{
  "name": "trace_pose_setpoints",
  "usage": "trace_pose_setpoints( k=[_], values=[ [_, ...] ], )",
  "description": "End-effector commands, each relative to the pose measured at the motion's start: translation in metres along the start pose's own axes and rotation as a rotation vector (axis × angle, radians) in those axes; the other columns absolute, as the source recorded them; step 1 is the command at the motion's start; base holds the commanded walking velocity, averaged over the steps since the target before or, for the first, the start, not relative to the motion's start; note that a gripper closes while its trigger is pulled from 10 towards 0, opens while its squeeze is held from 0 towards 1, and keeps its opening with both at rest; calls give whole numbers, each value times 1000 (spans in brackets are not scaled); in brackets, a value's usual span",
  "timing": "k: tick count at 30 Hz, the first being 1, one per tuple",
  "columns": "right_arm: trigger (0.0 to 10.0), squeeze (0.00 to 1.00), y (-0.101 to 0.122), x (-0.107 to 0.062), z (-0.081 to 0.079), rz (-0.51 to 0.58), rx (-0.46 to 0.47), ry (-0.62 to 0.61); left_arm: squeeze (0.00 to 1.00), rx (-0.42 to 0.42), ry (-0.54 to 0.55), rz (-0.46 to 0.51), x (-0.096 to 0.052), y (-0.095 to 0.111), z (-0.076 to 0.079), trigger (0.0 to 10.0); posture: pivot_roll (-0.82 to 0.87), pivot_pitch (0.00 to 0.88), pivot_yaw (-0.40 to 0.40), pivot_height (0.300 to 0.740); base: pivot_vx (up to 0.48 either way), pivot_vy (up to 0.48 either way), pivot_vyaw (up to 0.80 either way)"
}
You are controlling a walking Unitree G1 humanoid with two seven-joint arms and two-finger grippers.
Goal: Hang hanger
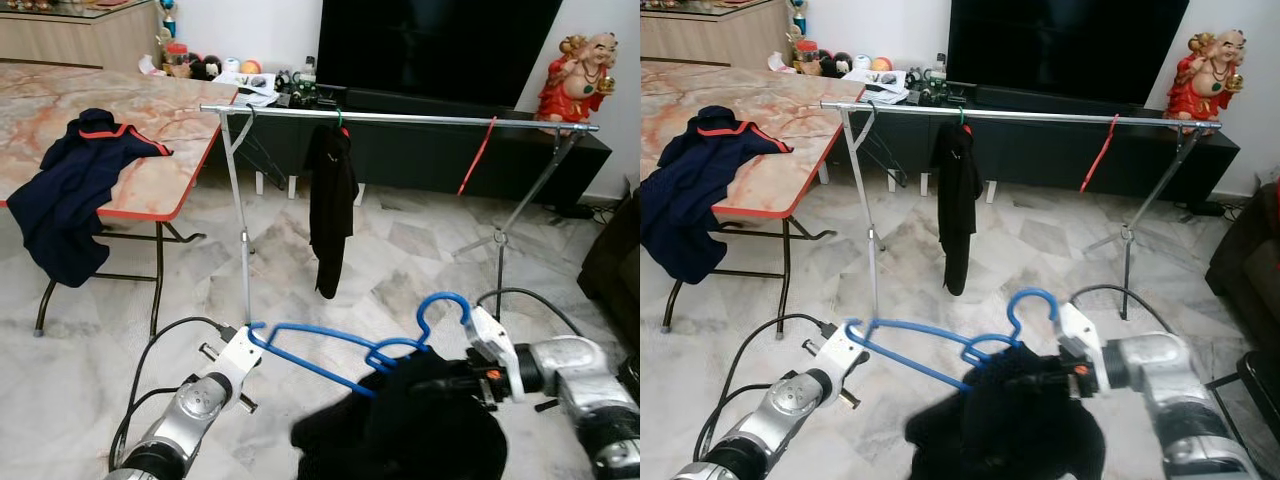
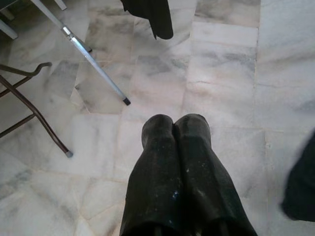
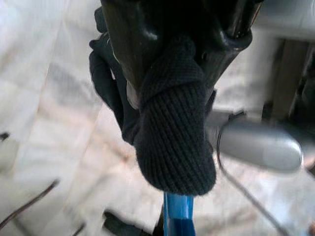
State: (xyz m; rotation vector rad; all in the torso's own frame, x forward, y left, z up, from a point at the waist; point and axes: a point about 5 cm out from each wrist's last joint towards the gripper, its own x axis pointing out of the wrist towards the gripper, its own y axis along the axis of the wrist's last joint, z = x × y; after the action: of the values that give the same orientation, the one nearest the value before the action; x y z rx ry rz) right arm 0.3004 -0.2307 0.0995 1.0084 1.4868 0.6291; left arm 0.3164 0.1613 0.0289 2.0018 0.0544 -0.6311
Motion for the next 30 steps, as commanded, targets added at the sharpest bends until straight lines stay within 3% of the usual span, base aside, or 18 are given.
trace_pose_setpoints(
  k=[1,5,9,13,17,18,19,22,26,30],
  values=[
    [0,0,-5,-5,-1,-99,-40,-14,0,4,-22,-29,0,-5,4,0,128,0,-74,740,0,0,0],
    [0,0,-28,-6,-4,-335,-80,-49,0,6,-24,-30,0,-5,5,0,130,0,-72,740,0,0,0],
    [0,0,-35,-6,-4,-419,-95,-68,0,7,-26,-30,0,-5,5,0,130,0,-72,740,0,0,0],
    [0,0,-34,-2,-2,-396,-114,-97,0,6,-27,-30,0,-5,6,0,132,0,-72,740,0,0,0],
    [0,0,-17,4,3,-257,-126,-120,0,5,-38,-39,0,-6,7,0,133,0,-70,740,0,0,0],
    [0,0,-13,5,6,-247,-145,-140,0,11,-48,-49,0,-8,8,7412,131,0,-71,740,0,0,0],
    [0,0,-8,5,9,-225,-164,-175,0,15,-61,-60,0,-9,10,10000,132,0,-72,740,0,0,0],
    [0,0,2,6,16,-182,-179,-249,0,16,-80,-75,-1,-12,12,10000,132,0,-72,740,0,0,0],
    [0,0,31,15,33,-2,-164,-444,0,5,-114,-99,-3,-18,17,10000,132,0,-74,740,0,0,0],
    [0,0,47,26,36,105,-149,-444,0,4,-129,-101,-3,-19,18,10000,135,0,-75,740,0,0,0]
  ],
)
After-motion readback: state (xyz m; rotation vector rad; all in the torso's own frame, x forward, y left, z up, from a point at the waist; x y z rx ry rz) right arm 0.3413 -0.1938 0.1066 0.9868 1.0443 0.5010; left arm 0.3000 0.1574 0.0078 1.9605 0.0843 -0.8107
